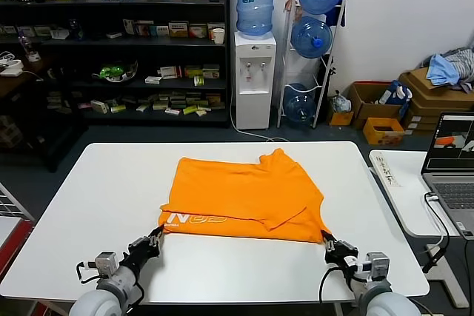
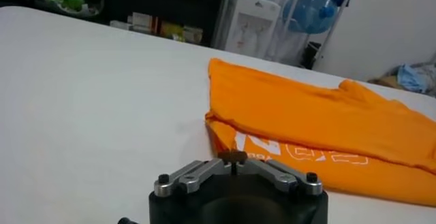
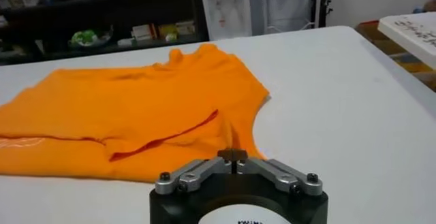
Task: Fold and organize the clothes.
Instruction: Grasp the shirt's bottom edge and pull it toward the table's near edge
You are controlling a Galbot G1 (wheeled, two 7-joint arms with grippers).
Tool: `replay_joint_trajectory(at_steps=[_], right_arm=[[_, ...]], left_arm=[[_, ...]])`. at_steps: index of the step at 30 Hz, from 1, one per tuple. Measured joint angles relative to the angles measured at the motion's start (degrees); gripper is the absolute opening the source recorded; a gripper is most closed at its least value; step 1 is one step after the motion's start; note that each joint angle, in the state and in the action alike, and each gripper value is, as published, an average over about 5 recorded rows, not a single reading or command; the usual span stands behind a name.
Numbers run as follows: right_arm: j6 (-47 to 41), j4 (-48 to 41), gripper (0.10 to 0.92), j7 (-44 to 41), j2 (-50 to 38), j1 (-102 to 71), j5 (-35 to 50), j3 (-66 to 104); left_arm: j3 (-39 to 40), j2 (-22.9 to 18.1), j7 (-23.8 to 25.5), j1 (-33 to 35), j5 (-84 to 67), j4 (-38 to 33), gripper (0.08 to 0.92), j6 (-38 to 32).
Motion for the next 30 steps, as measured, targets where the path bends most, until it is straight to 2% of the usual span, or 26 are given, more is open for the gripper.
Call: replay_joint_trajectory(at_steps=[7, 16, 24, 30], right_arm=[[-0.84, 4.01, 0.124, 1.58, -2.12, -4.94, 2.5, 1.51], [-1.94, 9.38, 0.124, 4.9, -4.7, -12.25, 4.38, 2.76], [-2.55, 12.46, 0.124, 7.77, -6.47, -16.73, 5.9, 4.03], [-2.38, 12.91, 0.134, 8.63, -7.12, -17.98, 6.18, 4.6]], left_arm=[[-1.48, 3.26, -2.53, 3.61, -4.39, -4.29, 0.091, 1.52], [-3.56, 8.09, -7.73, 11.97, -10.22, -12.26, 0.091, 3.41], [-5.03, 10.14, -11.74, 18.78, -13.05, -18.31, 0.091, 4.64], [-5.8, 10.67, -13.09, 21.79, -13.67, -20.2, 0.091, 4.91]])
